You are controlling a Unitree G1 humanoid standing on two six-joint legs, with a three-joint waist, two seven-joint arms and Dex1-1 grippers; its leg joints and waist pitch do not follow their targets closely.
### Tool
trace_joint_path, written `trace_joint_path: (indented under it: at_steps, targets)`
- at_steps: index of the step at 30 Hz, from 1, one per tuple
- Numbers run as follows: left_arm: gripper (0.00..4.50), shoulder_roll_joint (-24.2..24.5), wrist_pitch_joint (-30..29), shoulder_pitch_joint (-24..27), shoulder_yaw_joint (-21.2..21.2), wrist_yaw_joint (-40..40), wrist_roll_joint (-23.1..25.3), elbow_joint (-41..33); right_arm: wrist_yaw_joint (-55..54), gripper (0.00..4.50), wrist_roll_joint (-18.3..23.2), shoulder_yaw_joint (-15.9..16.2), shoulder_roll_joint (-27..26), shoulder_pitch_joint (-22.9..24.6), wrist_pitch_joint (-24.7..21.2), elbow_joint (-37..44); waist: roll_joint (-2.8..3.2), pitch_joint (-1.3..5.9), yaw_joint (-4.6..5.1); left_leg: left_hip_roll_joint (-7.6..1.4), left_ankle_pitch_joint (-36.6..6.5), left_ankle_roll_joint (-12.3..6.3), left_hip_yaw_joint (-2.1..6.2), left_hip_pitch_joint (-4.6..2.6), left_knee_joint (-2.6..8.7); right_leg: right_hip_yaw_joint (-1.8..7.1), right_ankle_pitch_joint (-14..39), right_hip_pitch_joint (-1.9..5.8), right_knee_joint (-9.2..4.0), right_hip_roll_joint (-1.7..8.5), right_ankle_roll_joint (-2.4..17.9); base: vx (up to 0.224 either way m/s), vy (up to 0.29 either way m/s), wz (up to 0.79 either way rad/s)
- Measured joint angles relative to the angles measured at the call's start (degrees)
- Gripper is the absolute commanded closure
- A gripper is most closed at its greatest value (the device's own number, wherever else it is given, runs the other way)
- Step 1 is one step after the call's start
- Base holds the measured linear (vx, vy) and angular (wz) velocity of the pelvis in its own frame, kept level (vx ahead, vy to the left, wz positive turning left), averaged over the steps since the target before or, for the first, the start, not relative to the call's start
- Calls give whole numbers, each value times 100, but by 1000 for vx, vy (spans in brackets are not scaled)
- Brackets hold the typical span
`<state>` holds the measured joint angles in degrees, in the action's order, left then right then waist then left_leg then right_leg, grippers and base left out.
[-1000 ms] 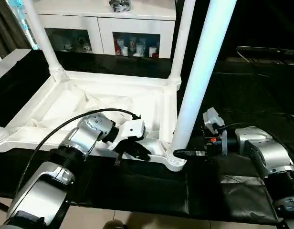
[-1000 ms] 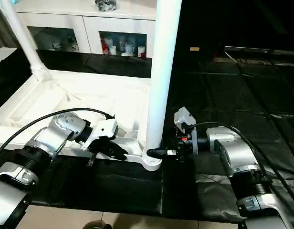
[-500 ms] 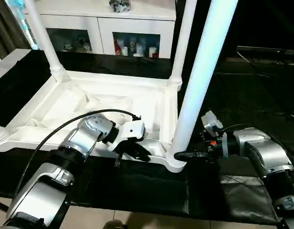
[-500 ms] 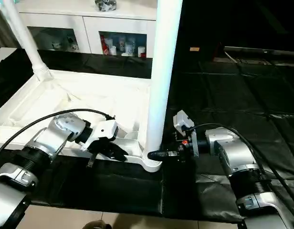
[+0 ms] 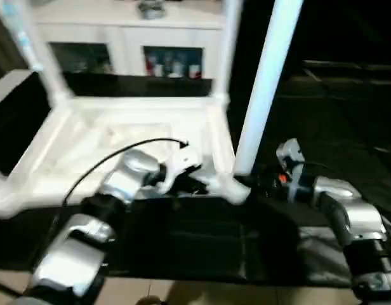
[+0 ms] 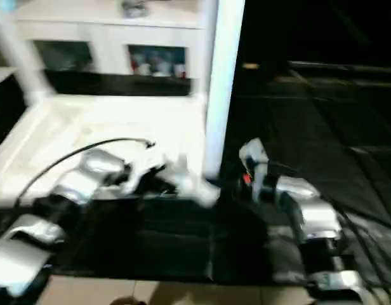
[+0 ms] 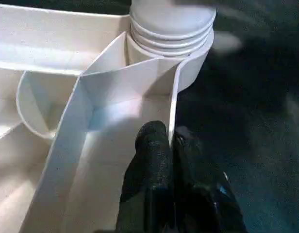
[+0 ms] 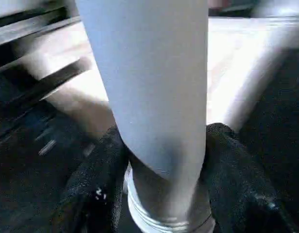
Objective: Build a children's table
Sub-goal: Rotate leg to tighten
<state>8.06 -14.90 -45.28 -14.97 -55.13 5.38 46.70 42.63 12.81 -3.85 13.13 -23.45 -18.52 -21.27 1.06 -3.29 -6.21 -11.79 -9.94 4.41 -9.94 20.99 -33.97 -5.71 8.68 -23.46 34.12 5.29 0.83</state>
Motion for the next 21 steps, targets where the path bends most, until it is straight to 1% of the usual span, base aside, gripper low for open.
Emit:
trace_joint_path:
  at_steps: [3, 4, 6, 8, 9, 10, 12, 14, 15, 18, 19, 20, 21]
  targets:
    - [450, -311, -202, -75, 242, 741, -42, 153, -1058, 250, -203, -35, -383, -326, 74, -289, 5, 2, 110, 0, 0, 0, 5, 1, 3, -5, 0, -3, -1, -1, 0, 0, 0, 0]
    - [450, -370, -231, -102, 298, 901, -64, 203, -1280, 250, -228, -43, -467, -432, 95, -404, 6, 2, 127, 1, 0, 0, 5, 3, 4, -4, 0, -5, -2, -1, 0, 0, 0, 0]
    - [450, -465, -294, -168, 358, 1201, -69, 260, -1711, 250, -293, -107, -655, -668, 117, -638, 6, 2, 140, -1, 0, 0, 6, 3, 6, -5, -1, -21, -1, -3, 1, 0, 0, 0]
    - [450, -520, -306, -194, 395, 1354, -69, 260, -1932, 250, -374, -149, -752, -778, 143, -711, 6, 2, 129, -1, -1, 1, 7, 17, 8, -6, -18, -41, 0, -3, 26, 0, 0, 0]
    - [450, -534, -306, -204, 397, 1393, -69, 260, -2000, 250, -389, -153, -778, -780, 187, -715, 5, 2, 111, 0, -1, -3, 7, 21, 11, -5, -25, -45, -1, -3, 38, 0, 0, 0]
    - [450, -534, -305, -206, 393, 1393, -68, 254, -2023, 216, -396, -155, -789, -779, 215, -716, 5, 2, 103, 0, -1, -11, 6, 25, 12, -5, -23, -48, -3, -3, 35, 0, 0, 0]
    - [450, -523, -298, -206, 386, 1368, -61, 233, -2026, 182, -395, -159, -801, -775, 260, -718, 5, 2, 99, 0, 7, -37, 5, 33, 14, -5, -18, -54, -6, -3, 34, 0, 0, 0]
    - [450, -510, -281, -206, 374, 1340, -49, 232, -2022, 172, -394, -164, -827, -755, 289, -705, 5, 2, 104, 0, 6, -40, 4, 33, 13, -5, -18, -54, -7, -3, 34, 0, 0, 0]
    - [450, -479, -261, -206, 332, 1277, -36, 224, -1971, 154, -391, -164, -828, -691, 328, -656, 5, 2, 102, 0, 5, -38, 4, 31, 13, -5, -18, -53, -7, -3, 34, 0, 0, 0]
    - [450, -389, -220, -198, 233, 1068, -4, 186, -1703, 135, -341, -141, -766, -497, 463, -516, 5, 2, 92, 0, 0, -28, 4, 27, 13, -5, -18, -49, -7, -3, 34, 0, 0, 0]
    - [450, -308, -163, -175, 170, 917, -4, 151, -1460, 135, -291, -92, -625, -352, 504, -388, 5, 2, 82, 0, -3, -23, 4, 26, 14, -5, -18, -45, -8, -2, 33, 0, 0, 0]
    - [450, -239, -84, -119, 113, 767, -5, 95, -1202, 110, -217, -43, -487, -222, 535, -304, 5, 2, 62, 0, -10, -12, 4, 22, 13, -4, -17, -41, -8, -2, 32, 0, 0, 0]
    - [450, -158, 21, -60, 85, 640, -6, 41, -934, 102, -168, -3, -365, -79, 535, -229, 4, 1, 43, 0, -10, -11, 4, 21, 13, -4, -18, -39, -8, -2, 32, 0, 0, 0]
